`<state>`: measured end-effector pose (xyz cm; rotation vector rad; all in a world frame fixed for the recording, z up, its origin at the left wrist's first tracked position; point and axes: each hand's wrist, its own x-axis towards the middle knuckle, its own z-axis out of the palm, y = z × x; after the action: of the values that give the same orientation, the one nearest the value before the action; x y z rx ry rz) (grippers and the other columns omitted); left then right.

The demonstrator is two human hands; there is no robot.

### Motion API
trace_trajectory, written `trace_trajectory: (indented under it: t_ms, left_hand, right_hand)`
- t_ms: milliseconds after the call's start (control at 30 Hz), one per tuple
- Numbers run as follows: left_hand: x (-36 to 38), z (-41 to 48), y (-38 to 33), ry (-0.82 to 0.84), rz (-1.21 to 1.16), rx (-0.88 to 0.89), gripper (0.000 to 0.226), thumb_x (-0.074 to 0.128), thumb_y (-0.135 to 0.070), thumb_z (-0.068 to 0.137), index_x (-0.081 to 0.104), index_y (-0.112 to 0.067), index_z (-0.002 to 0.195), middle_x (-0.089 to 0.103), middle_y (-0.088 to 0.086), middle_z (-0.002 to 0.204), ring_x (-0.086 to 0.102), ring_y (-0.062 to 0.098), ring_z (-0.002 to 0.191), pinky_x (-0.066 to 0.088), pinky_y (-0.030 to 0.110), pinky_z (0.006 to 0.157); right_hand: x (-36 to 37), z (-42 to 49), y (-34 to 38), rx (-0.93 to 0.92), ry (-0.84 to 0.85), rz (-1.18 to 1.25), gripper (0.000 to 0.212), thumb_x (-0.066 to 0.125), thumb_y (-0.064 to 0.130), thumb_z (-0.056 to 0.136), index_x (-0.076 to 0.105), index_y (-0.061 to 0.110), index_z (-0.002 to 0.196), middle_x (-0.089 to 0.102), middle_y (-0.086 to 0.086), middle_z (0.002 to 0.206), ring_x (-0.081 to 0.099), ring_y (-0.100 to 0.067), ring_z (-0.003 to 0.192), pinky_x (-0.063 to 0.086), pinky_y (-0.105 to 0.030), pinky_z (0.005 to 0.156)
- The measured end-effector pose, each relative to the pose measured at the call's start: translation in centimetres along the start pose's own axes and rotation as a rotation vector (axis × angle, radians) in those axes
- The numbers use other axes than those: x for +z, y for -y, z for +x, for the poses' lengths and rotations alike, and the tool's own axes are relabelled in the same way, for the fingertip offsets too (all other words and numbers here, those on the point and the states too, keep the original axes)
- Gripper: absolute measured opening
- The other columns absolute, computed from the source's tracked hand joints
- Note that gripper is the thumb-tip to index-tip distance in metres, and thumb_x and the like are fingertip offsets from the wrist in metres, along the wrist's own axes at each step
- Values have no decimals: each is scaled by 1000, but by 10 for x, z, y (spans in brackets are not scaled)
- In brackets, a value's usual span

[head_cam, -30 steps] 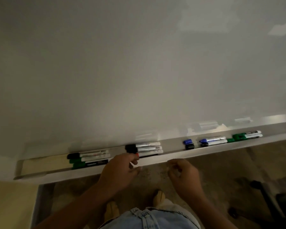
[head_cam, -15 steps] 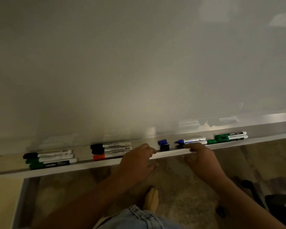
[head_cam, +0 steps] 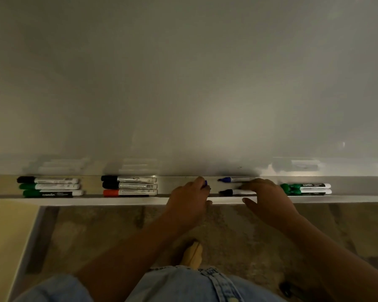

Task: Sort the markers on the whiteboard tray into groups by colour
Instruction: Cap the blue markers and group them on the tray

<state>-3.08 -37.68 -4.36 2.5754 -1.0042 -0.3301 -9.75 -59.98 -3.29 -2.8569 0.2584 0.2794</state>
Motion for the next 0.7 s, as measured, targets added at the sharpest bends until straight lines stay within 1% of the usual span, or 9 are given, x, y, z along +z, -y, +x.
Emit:
trace_trajectory:
  t_ms: [100,167,233,300,400,500,567,633,700]
  left_hand:
    - [1,2,0,16,40,-9,38,61,-25,89,52,-17,125,49,3,123,54,18,101,48,32,80]
    - [2,1,2,18,47,-28,38,66,-21,85,54,-18,121,50,2,121,55,17,98,49,31,77]
    - [2,1,5,4,53,-46,35,65,-18,86,55,-19,119,51,2,120,55,16,98,50,31,76]
    - [2,0,7,-16,41,-50,30,60,-20,89,56,-22,119,53,1,119,55,16,100,51,32,78]
    - [1,-1,9,-53,-15,-41,27,55,-24,92,59,-25,119,56,-2,116,54,15,102,47,30,79]
    - [0,-5,10,-97,-118,-67,28,56,-27,92,60,-27,120,58,-5,113,54,12,101,42,25,78]
    - [-4,-8,11,-130,-207,-91,28,59,-29,90,62,-26,118,59,-6,109,54,11,97,39,21,76]
    - [-10,-11,11,-161,-338,-126,29,64,-27,87,61,-24,116,62,-6,106,57,10,93,43,20,77]
    - [-17,-15,11,-192,-508,-181,30,70,-23,83,61,-22,112,65,-6,103,60,8,91,48,18,79]
  right_hand:
    - [0,2,-1,-30,29,30,34,70,30,80,64,32,114,65,3,113,58,-16,100,49,-35,87]
    - [-1,3,-2,-43,40,44,34,69,27,81,64,32,114,64,3,113,56,-17,101,48,-35,88]
    - [0,4,-3,-56,36,42,33,69,25,81,65,30,114,63,3,109,55,-16,97,47,-32,85]
    - [-1,5,-4,-69,22,50,32,70,22,81,67,27,113,62,3,105,55,-14,91,47,-28,80]
    - [-1,5,-3,-78,2,81,27,71,20,80,69,25,107,64,4,103,55,-12,88,48,-28,79]
    - [-1,2,1,-72,-22,84,25,69,18,81,68,25,105,68,4,102,56,-12,88,46,-28,78]
    - [-2,-2,5,-69,-60,106,24,68,18,83,67,24,106,70,2,99,53,-10,85,42,-28,76]
    - [-4,-6,10,-78,-99,167,25,66,16,84,66,23,108,69,3,100,51,-7,86,43,-27,77]
    - [-10,-10,18,-91,-127,267,26,64,14,86,65,24,109,66,5,102,53,-6,89,44,-25,80]
